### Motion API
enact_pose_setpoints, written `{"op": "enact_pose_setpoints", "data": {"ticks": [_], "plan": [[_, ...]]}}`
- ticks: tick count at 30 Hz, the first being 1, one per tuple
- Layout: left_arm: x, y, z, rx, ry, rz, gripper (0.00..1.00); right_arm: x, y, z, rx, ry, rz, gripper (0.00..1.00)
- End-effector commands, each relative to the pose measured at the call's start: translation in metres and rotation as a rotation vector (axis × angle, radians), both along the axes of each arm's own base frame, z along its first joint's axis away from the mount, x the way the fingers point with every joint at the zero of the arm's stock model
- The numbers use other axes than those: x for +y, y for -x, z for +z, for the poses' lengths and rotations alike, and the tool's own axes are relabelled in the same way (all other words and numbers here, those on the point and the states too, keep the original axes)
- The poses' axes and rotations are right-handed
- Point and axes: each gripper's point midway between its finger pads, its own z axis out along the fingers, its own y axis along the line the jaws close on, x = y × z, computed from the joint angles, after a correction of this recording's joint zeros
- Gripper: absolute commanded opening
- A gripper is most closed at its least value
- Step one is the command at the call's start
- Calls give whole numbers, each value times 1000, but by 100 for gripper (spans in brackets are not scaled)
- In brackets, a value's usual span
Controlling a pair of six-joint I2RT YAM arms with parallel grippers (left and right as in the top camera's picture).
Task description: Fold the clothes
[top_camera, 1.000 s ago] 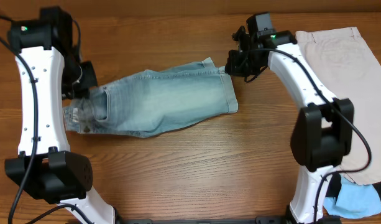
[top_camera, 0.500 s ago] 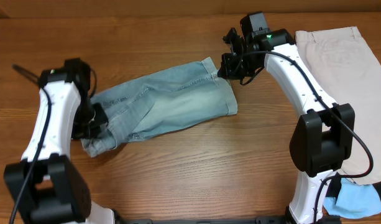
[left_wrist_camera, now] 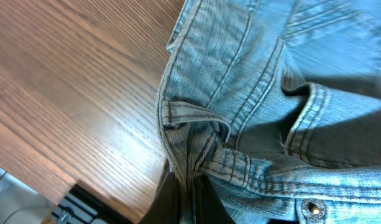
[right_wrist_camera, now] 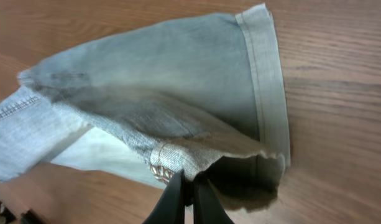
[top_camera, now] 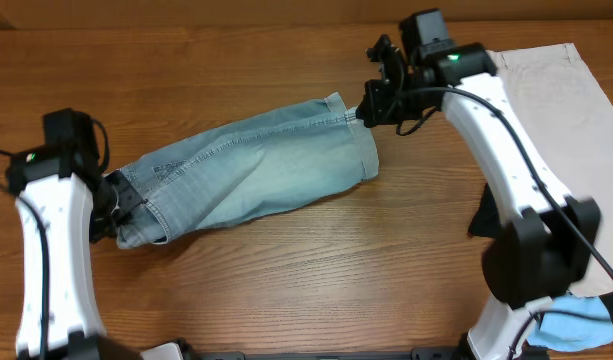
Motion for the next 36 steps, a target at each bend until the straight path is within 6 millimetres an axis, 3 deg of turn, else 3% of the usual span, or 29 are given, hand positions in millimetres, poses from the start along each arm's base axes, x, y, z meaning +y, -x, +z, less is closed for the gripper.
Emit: {"op": "enact_pose_setpoints", "data": {"ticks": [1,6,11,17,20,24,28,32,36], "plan": [[-6,15,27,-78,-14,-23,4,-7,18,51,-71,-26,1,4],[-16,27,37,-102,14,-22,4,-21,45,45,20,47,-17,4],[-20,35,30,-73,38,21,4,-26,58,38,61,92,17,4],[-23,44,-6,-22,63,110,4,-5,33,38,-42,67,49,4],[-23,53,-38,18,63,151,4,15,19,16,-43,66,83,4],[-8,60,-57,25,-24,261,4,37,2,-15,-42,66,116,4],[12,58,-57,-12,-137,355,4,50,-25,-47,-62,54,109,4],[35,27,-46,-159,-232,375,14,59,-48,-76,-91,43,104,4],[44,2,-40,-262,-249,383,20,62,-58,-84,-114,38,107,4]]}}
